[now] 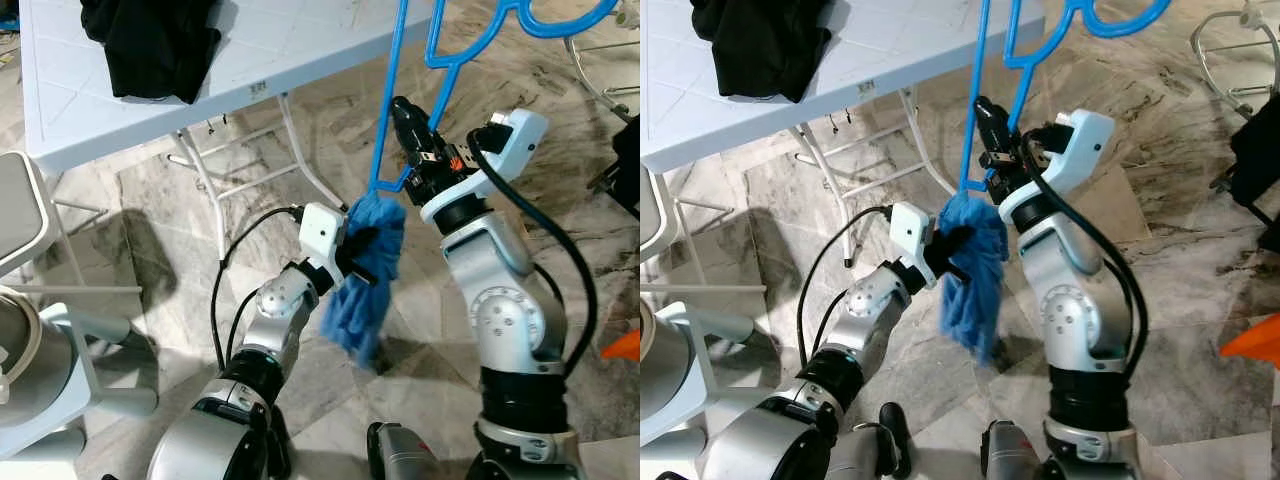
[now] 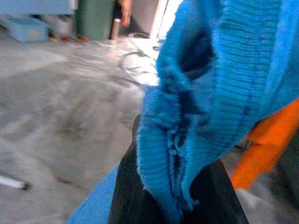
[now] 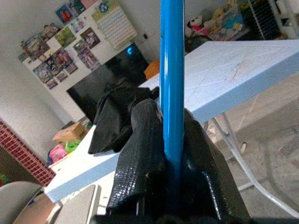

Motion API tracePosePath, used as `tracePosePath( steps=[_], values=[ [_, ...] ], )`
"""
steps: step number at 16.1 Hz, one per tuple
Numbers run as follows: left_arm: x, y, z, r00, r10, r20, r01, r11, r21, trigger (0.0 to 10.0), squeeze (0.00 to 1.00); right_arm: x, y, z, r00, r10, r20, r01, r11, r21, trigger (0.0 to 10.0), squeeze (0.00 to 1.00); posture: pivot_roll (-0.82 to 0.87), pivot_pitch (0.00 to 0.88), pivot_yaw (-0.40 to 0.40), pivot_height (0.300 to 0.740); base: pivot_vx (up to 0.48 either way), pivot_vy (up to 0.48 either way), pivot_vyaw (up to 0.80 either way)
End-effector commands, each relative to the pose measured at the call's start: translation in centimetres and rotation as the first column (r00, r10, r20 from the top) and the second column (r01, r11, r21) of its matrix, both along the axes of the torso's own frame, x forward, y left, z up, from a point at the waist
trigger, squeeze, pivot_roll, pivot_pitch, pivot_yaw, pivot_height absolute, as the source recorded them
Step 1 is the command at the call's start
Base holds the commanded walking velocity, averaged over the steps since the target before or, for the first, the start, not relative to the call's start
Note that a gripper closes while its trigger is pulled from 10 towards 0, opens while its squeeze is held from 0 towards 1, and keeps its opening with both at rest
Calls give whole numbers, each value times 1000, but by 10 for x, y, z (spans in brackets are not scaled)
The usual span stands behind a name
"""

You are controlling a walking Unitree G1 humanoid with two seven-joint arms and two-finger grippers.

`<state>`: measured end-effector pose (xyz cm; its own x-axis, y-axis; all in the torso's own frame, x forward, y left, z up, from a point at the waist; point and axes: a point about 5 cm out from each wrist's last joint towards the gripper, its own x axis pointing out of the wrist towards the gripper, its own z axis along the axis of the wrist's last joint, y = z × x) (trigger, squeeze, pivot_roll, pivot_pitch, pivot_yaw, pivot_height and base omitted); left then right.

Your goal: Hang hanger

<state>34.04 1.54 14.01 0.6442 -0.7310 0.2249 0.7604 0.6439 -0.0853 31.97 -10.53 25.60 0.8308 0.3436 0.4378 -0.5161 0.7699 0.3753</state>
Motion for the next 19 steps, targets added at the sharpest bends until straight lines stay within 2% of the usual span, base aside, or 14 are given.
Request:
tracePosePath(
  steps=[1,3,6,8,9,10,11,13,15,17,19],
  values=[
    [-23,-43,2,987,-152,-49,145,981,-129,0,0,0,0,-2,999,-31,9,31,999,15,10000,0,-271,285,57,740,0,0,0],
    [-27,-51,6,964,-258,-64,247,958,-144,0,0,4,1,-6,998,-59,4,58,996,63,10000,0,-266,277,66,740,0,0,0],
    [-28,-54,12,949,-308,-66,295,942,-160,0,0,8,14,-16,999,-54,-7,54,995,80,10000,0,-261,268,77,740,0,0,0],
    [-33,-59,16,922,-382,-64,369,916,-156,0,0,10,22,-20,997,-72,-1,71,995,66,10000,0,-247,267,78,740,0,0,0],
    [-42,-61,12,891,-448,-78,435,889,-139,0,0,14,28,-22,994,-109,-4,109,993,49,10000,0,-239,267,78,740,0,0,0],
    [-39,-59,11,902,-423,-87,408,901,-145,0,0,17,28,-23,991,-129,-16,130,990,53,10000,0,-233,267,79,740,0,0,0],
    [-35,-53,12,920,-385,-75,375,920,-117,0,0,20,28,-25,989,-141,-37,143,987,75,10000,0,-226,267,77,740,0,0,0],
    [-35,-52,15,922,-382,-70,372,920,-125,0,0,21,30,-30,990,-132,-42,135,987,82,10000,0,-217,268,77,740,0,0,0],
    [-38,-50,13,919,-388,-77,377,918,-120,0,0,23,23,-32,988,-150,-42,153,985,85,10000,0,-217,268,77,740,0,0,0],
    [-42,-44,8,912,-400,-91,390,914,-112,0,0,27,7,-33,974,-226,5,226,974,4,10000,0,-219,267,83,740,0,0,0],
    [-47,-38,4,900,-422,-108,410,904,-117,0,0,33,-12,-37,950,-311,2,311,950,-36,10000,0,-221,270,87,740,0,0,0]
  ],
)
